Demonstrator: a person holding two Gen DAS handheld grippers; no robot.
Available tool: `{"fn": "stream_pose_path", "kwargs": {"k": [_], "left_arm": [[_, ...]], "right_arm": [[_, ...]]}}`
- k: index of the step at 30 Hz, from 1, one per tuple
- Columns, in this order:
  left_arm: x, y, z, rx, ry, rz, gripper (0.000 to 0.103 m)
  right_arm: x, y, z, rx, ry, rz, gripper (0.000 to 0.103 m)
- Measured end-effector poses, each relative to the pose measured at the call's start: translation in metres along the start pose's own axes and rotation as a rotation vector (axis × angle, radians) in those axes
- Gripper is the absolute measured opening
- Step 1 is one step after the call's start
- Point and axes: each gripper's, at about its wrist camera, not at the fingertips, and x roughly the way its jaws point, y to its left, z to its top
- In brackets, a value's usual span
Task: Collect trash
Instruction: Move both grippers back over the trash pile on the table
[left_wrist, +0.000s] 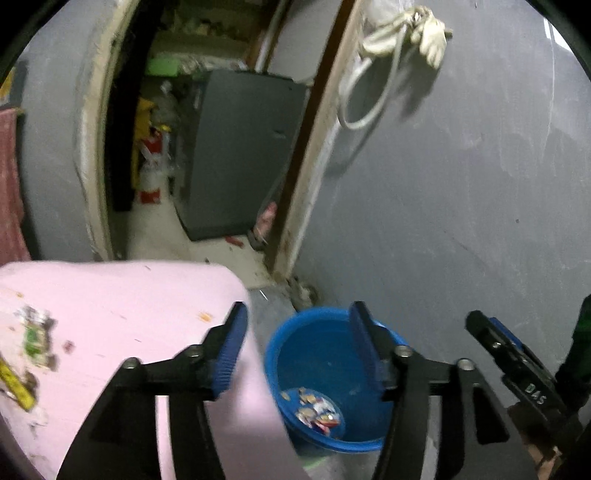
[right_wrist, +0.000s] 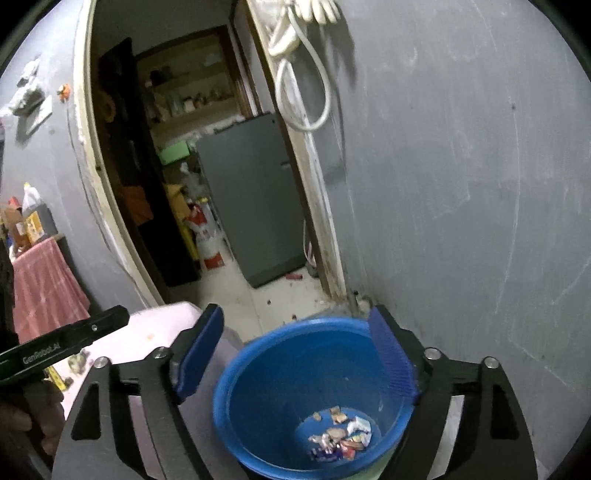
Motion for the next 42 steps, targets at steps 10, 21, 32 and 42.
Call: {"fn": "stream_pose_path", "kwargs": {"k": [10, 21, 32, 42], "left_arm": [[-0.07, 0.027, 0.027, 0.009, -0.16, 0.11, 0.089], [-0.14, 0.059, 0.035, -0.023, -0.285, 0.199, 0.101], [-0.2, 0.104, 0.026, -0.042, -0.367, 0.321, 0.101], [-0.238, 0.154, -0.003, -0.097, -0.398, 0.447, 0.101]], "right_arm": [[-0.034, 0.046, 0.024, -0.046, -0.127, 0.058, 0.103], [-0.056, 0.105, 0.034, -0.085, -0.223, 0.121, 0.103], [-0.066, 0.171, 0.031, -0.149, -0.26, 0.215, 0.103], [-0.072, 0.224, 0.012, -0.246, -0.266, 0.297, 0.103]]}}
